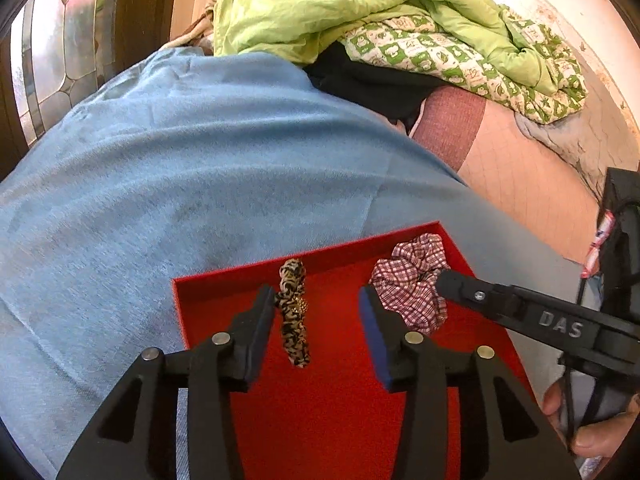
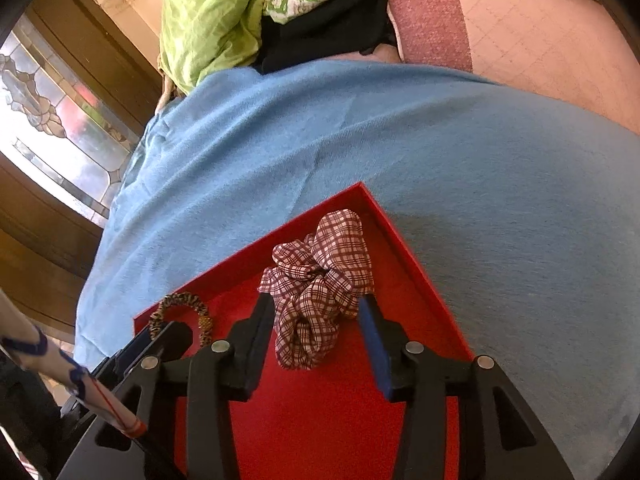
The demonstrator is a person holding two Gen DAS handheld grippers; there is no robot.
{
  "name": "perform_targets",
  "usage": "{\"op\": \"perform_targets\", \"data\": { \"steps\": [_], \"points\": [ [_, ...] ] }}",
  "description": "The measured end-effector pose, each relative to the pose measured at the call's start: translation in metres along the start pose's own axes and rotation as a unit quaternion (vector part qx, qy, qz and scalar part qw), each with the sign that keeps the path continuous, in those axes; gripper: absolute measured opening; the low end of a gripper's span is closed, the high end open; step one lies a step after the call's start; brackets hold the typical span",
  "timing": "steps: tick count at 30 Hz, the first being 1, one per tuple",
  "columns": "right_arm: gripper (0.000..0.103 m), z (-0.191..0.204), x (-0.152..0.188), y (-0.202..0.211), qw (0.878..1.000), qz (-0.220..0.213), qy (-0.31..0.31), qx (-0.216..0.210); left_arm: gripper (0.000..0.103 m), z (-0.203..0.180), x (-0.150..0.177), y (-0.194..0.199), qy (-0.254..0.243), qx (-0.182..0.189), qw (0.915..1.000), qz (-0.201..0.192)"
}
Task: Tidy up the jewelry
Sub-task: 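Withdraw both open tools from the tray back toward the jewelry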
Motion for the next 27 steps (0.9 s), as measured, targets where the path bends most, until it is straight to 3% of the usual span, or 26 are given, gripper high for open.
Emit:
{"op": "perform_targets", "data": {
  "steps": [18,27],
  "points": [
    [0.048,-0.010,0.046,0.085,0.999,-0.037,-0.017,-0.034,0.051,-0.031,-0.006,0.052,-0.055,-0.036,0.9949,-0.077],
    [0.048,-0.035,0.097,0.136,0.996,-0.059,-0.035,-0.056,0.052,-0.063,0.012,0.068,-0.100,-0.048,0.9891,-0.097]
  ]
}}
Point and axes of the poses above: each gripper's, at about its wrist camera, not at the fingertips, and y roughly against the way its jaws point, z to its left, x to its underside, the point moved 5 cm from there along -y, roughly the way its jaws point
